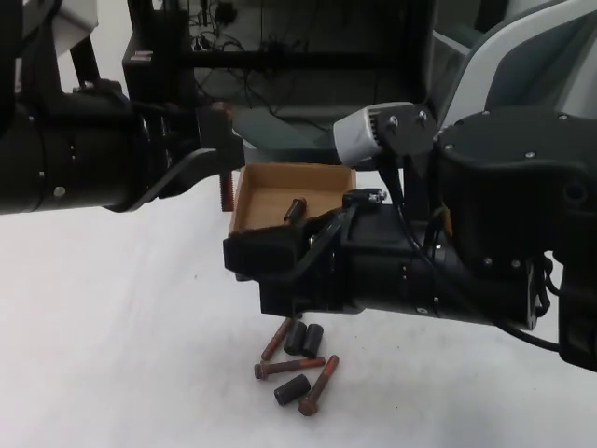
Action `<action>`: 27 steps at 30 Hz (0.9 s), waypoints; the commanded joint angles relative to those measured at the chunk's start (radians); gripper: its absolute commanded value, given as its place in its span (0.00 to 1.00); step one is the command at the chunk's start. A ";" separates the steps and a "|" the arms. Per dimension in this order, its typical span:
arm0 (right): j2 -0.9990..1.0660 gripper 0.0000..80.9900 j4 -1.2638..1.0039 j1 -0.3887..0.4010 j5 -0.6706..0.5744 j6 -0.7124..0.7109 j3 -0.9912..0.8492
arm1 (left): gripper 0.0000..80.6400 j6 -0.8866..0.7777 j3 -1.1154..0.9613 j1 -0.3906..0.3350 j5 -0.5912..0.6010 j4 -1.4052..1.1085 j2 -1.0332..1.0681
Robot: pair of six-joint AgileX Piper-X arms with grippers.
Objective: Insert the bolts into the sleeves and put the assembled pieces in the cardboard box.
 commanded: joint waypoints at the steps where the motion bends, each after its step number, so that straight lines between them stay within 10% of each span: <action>1: -0.003 0.01 -0.020 0.003 0.007 0.007 -0.012 | 0.02 -0.008 -0.012 -0.019 -0.005 -0.011 -0.014; 27: -0.003 0.01 -0.024 0.003 0.060 0.041 -0.012 | 0.02 0.014 -0.012 -0.053 -0.055 -0.017 -0.014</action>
